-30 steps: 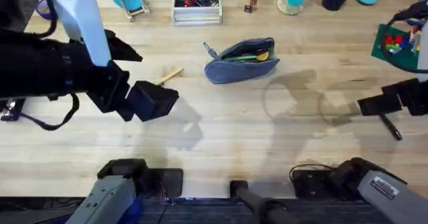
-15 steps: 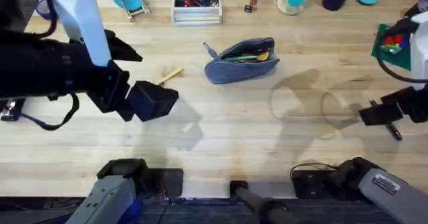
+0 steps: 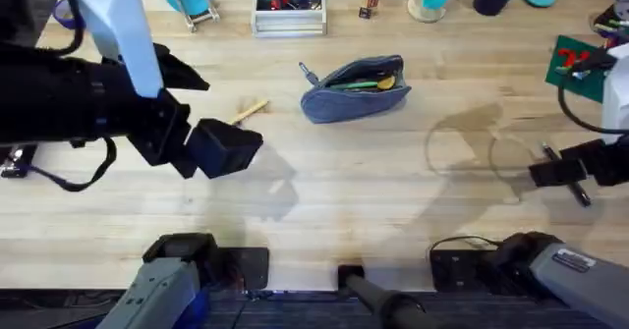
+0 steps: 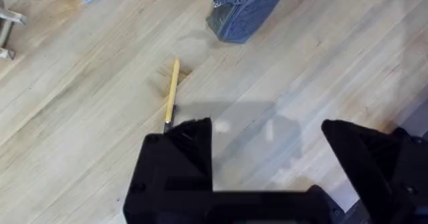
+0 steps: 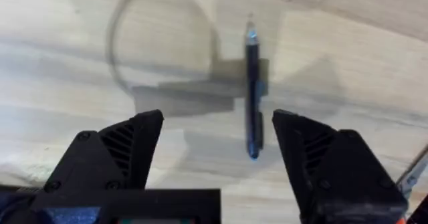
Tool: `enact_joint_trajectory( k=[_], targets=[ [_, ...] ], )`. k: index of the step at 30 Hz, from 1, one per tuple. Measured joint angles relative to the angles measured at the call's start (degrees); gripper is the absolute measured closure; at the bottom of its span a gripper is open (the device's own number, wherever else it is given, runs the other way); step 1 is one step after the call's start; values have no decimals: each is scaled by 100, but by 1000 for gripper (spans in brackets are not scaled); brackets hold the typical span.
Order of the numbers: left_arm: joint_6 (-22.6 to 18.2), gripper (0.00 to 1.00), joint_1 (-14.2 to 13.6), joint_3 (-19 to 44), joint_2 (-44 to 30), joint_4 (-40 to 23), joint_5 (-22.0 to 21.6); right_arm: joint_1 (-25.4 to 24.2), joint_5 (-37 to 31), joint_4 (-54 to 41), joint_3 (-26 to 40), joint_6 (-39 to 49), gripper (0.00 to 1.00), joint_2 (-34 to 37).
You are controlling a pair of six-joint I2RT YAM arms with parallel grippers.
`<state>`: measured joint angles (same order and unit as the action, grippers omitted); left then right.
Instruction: Unzip the bag, pick up the pens from the table one at a time and place them inside, then zip the bag closed.
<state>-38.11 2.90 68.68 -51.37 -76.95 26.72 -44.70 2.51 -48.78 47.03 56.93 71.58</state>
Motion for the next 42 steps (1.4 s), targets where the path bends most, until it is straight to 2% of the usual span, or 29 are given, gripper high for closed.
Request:
enact_joint_trajectory(
  k=[5,13,24,29,37,40,42],
  targets=[
    [0,7,0,-1,0,-1,-1,-235,140,403,0,161,3,460],
    [0,7,0,0,0,-2,-2,-274,248,727,17,227,3,1177],
    [0,7,0,0,0,-2,0,-325,327,725,81,129,7,1304],
    [0,8,0,-2,0,0,0,-394,383,731,81,105,76,1304],
    [0,7,0,-2,0,-1,0,-423,419,751,81,72,88,1319],
    [0,7,0,-1,0,-1,-2,-423,425,783,81,53,189,1319],
    [0,7,0,0,0,0,0,-423,441,822,81,52,458,1319]
  ],
)
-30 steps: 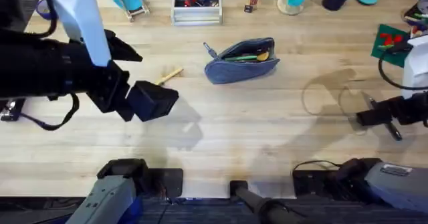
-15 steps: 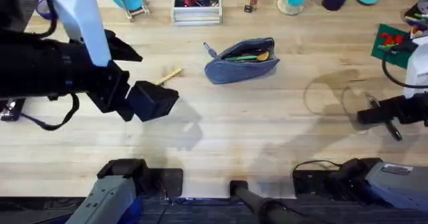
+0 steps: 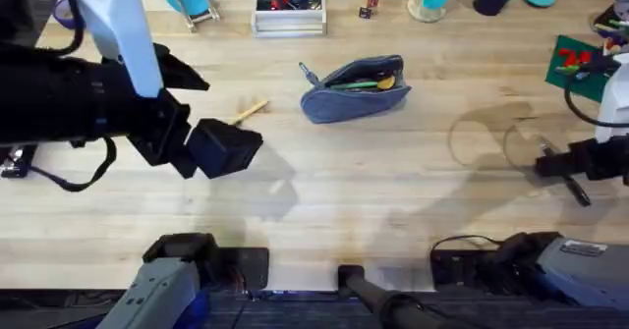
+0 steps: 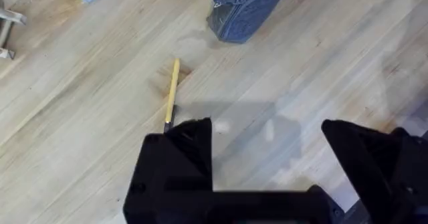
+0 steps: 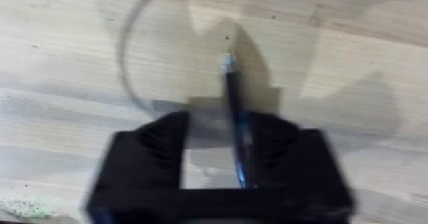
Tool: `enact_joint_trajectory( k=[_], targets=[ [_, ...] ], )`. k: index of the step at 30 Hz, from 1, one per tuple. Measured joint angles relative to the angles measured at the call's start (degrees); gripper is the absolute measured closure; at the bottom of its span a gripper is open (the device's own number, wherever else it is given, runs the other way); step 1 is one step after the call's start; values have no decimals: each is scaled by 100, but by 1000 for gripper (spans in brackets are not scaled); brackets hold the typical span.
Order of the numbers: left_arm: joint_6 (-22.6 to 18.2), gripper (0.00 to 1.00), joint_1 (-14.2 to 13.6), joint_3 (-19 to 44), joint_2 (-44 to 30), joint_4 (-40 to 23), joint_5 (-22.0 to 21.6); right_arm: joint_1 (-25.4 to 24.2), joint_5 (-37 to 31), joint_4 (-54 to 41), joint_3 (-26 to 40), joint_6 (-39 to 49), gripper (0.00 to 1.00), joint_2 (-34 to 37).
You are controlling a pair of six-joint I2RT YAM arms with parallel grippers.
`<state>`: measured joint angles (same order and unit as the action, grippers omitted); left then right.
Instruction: Unzip the bag, pick up the pens from the table one at a time and place them inside, then zip the bag closed.
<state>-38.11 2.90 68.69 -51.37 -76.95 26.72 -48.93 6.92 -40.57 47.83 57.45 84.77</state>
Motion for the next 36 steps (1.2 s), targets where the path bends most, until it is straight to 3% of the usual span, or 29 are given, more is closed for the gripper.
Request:
enact_joint_trajectory(
  k=[3,4,14,20,28,36],
  targets=[
    [0,7,0,-2,0,-2,-1,0,-7,91,2,13,883,11],
    [0,7,0,-2,0,0,-2,0,-20,134,11,11,945,13],
    [0,6,0,-2,0,-2,0,23,-55,134,35,28,969,37],
    [0,6,0,-2,0,0,0,298,-303,105,64,36,973,35],
    [0,6,0,0,0,-1,0,1057,-498,-620,330,50,973,36],
    [0,7,0,-2,0,-2,0,1978,-496,-1135,1410,50,970,35]
  ],
)
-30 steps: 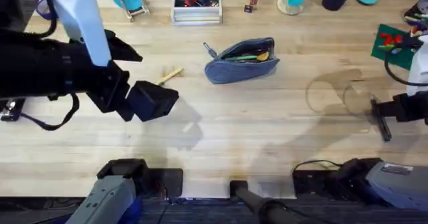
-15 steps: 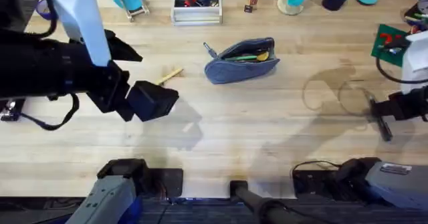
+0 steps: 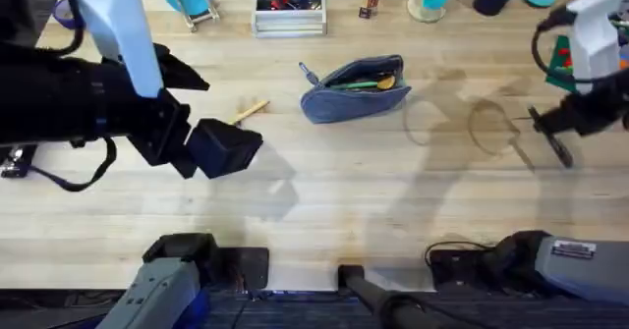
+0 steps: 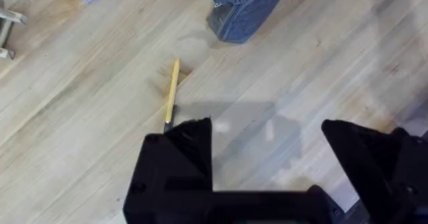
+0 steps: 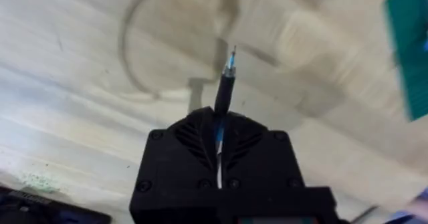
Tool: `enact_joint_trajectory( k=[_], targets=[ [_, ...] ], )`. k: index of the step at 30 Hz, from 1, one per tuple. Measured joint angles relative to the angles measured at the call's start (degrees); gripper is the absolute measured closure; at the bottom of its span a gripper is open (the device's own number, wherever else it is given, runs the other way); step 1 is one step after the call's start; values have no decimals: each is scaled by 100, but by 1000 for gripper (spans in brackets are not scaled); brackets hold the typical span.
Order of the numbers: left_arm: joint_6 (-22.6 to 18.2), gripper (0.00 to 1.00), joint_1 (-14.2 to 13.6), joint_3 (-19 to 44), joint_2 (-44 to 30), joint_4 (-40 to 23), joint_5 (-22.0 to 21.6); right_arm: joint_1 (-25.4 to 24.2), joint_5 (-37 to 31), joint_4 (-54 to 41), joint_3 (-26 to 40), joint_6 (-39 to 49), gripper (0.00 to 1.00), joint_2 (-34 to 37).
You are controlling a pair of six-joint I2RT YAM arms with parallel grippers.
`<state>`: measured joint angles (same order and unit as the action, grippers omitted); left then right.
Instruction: Unzip the bag, pick up the pens from the table one at a time and place them inside, then zip the bag closed.
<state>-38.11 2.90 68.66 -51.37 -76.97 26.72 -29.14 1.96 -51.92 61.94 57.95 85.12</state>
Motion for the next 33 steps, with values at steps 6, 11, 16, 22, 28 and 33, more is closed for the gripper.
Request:
enact_joint_trajectory(
  k=[6,11,16,22,28,33],
  targets=[
    [0,6,0,2,0,0,-2,847,2,-35,465,0,970,0],
    [0,6,0,2,0,0,-2,1487,34,-46,778,65,970,0],
    [0,7,0,0,0,1,-2,2089,204,-46,1069,223,970,0],
    [0,7,0,2,0,0,0,2775,389,23,1309,468,970,0],
    [0,7,0,1,0,1,-2,3338,705,320,1335,690,970,0],
    [0,7,0,2,0,0,0,3701,1041,716,1335,748,970,0]
  ],
)
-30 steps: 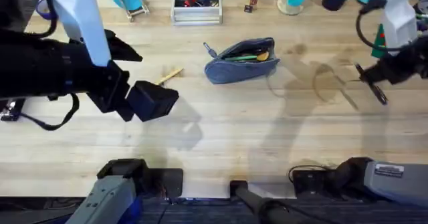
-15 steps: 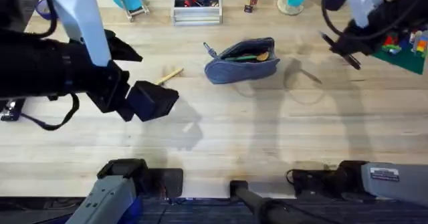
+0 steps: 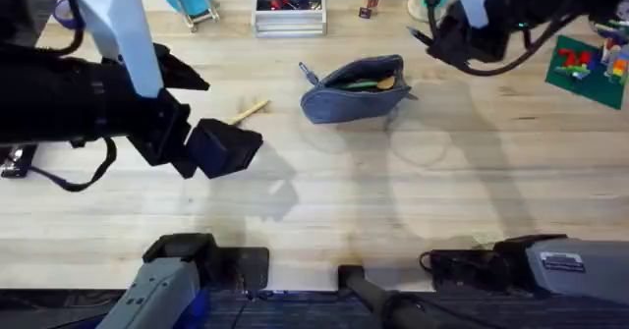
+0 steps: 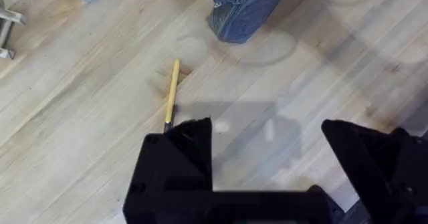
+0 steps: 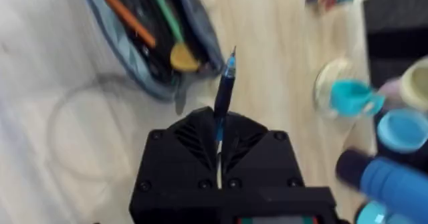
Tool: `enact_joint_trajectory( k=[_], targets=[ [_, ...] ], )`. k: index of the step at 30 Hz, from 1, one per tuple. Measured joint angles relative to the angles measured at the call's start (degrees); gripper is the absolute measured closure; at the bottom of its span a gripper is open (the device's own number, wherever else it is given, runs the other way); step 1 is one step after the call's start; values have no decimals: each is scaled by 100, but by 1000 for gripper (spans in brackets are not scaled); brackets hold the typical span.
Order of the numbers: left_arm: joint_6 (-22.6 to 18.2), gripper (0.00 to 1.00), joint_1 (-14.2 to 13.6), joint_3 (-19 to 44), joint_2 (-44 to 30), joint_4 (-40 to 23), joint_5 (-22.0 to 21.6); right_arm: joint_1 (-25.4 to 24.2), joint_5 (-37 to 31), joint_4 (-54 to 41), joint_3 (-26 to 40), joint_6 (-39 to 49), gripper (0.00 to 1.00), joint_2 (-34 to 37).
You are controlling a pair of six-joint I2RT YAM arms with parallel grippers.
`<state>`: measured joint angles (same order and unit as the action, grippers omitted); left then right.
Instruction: Unzip the bag, pick up the pens from the table one at a time and place them inside, then zip the bag closed.
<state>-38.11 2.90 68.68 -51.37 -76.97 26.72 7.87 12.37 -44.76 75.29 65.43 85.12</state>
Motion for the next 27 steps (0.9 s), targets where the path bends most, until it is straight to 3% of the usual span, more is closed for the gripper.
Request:
enact_joint_trajectory(
  k=[9,18,27],
  targets=[
    [0,6,0,-2,0,2,-2,300,1038,885,21,64,970,98],
    [0,6,0,0,0,1,-1,412,2134,866,39,302,971,584],
    [0,6,0,-2,0,0,-2,412,2585,827,39,536,970,877]
  ],
)
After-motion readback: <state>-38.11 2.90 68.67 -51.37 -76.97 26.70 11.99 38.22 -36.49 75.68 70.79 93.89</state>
